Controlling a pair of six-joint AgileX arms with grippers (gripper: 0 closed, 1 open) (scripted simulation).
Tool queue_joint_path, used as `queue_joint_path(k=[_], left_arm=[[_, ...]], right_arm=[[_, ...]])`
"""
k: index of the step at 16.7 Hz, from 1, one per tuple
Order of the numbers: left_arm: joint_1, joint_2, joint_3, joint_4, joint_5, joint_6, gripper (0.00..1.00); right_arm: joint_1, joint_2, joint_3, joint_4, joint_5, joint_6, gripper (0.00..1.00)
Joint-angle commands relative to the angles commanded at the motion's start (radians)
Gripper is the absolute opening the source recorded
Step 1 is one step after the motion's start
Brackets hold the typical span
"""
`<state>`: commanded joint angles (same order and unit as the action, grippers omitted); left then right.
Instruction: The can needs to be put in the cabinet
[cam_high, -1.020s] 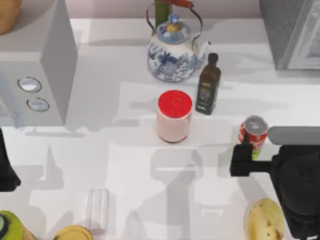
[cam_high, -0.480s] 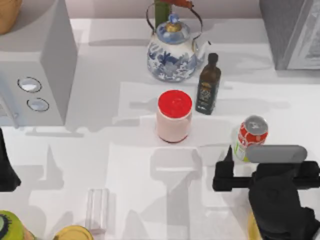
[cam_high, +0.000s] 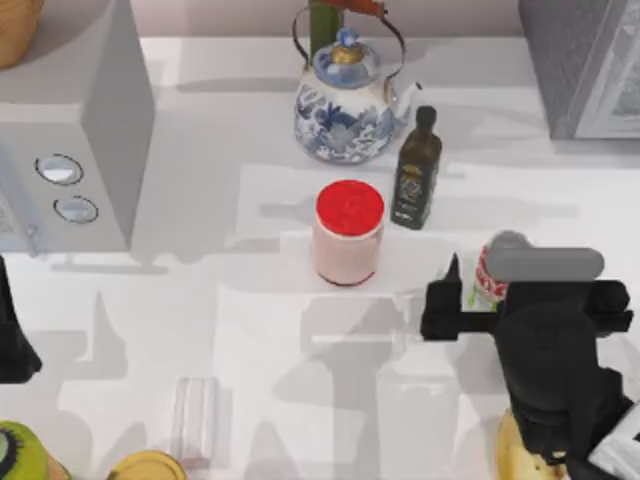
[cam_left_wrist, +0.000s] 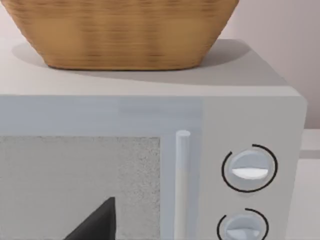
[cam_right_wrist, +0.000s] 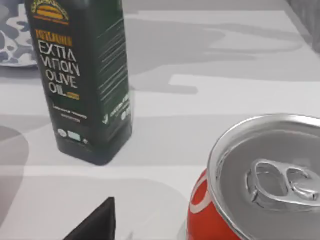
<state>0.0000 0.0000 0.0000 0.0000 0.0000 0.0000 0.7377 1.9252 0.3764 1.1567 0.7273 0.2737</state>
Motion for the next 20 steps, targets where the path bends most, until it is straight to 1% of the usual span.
queue_joint_path(k=[4, 11, 20], left_arm=[[0.000, 0.000, 0.000, 0.000, 0.000, 0.000, 1.00], [0.000, 0.000, 0.000, 0.000, 0.000, 0.000, 1.00], [0.000, 0.000, 0.000, 0.000, 0.000, 0.000, 1.00]], right_arm=[[-0.055, 0.112, 0.066, 0.055, -0.051, -0.023, 1.00], [-0.053, 0.155, 0.069, 0.089, -0.049, -0.018, 1.00], [-0.053, 0.155, 0.069, 0.089, -0.049, -0.018, 0.32]])
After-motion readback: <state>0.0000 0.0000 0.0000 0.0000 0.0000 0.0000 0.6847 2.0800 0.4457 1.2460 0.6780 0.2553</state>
